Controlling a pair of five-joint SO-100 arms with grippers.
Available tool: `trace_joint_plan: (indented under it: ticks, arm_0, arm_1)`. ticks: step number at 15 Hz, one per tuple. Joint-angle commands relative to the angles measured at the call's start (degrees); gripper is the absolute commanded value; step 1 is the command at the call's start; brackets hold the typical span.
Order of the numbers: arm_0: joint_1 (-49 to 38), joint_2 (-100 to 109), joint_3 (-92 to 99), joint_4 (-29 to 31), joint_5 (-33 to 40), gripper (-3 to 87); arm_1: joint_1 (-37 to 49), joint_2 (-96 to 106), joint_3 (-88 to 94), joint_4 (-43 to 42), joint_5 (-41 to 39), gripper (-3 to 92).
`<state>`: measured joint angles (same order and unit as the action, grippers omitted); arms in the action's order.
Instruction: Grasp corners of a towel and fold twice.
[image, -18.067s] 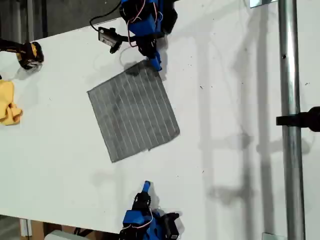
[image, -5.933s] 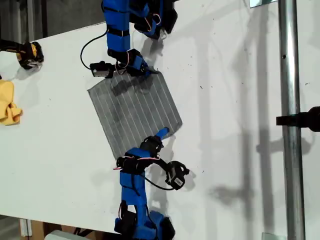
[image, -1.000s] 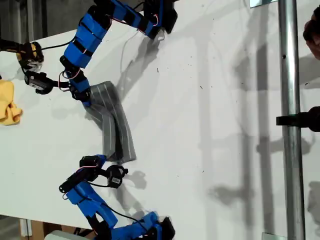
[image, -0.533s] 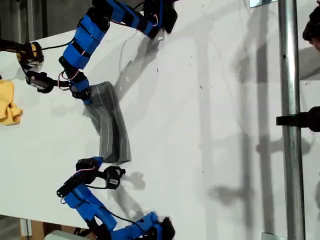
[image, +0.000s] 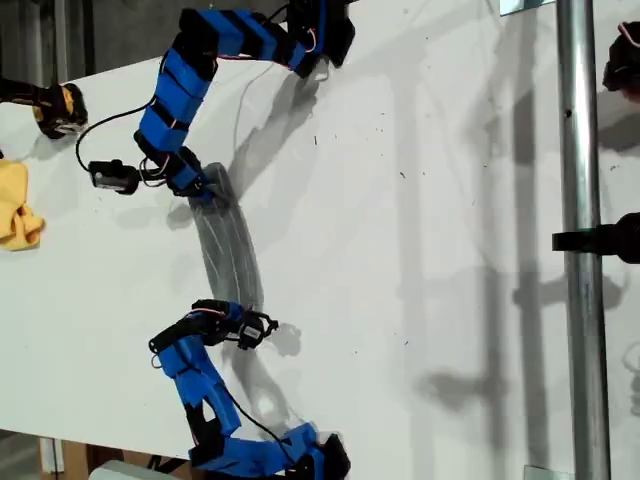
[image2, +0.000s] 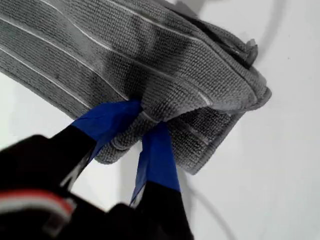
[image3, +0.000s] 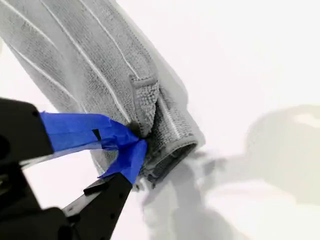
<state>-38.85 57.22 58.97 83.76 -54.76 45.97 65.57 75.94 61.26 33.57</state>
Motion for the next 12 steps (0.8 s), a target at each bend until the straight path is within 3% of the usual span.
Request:
trace_joint_plan:
  ticks: [1, 3, 4, 5, 6, 7, 12]
  arm_0:
    - [-1.5, -0.2, -2.8, 1.1, 0.2, -1.8]
    - [-2.8, 0.6, -4.4, 4.6, 0.4, -0.7]
    - [-3.3, 2.5, -4.7, 6.6, 0.5, 1.6]
    - [-3.8, 4.7, -5.0, 9.2, 0.4, 13.3]
    - [-4.0, 8.1, -4.7, 11.2, 0.6, 22.8]
    - [-4.0, 12.7, -3.8, 11.8, 0.7, 26.8]
    - [-4.5, 37.3, 10.4, 11.0, -0.7, 27.4]
  arm_1:
    - [0.9, -0.1, -4.7, 0.3, -0.2, -0.2]
    - [1.3, -0.1, -6.9, 4.0, -0.4, 0.8]
    - [1.4, 1.1, -8.2, 7.0, -0.4, 5.9]
    - [1.6, 2.9, -9.7, 10.8, -0.5, 17.7]
    - [1.9, 5.4, -10.7, 14.1, -0.5, 21.4]
    - [2.4, 9.0, -10.6, 16.3, -0.5, 23.1]
    - [6.6, 27.2, -3.4, 23.3, -0.1, 27.0]
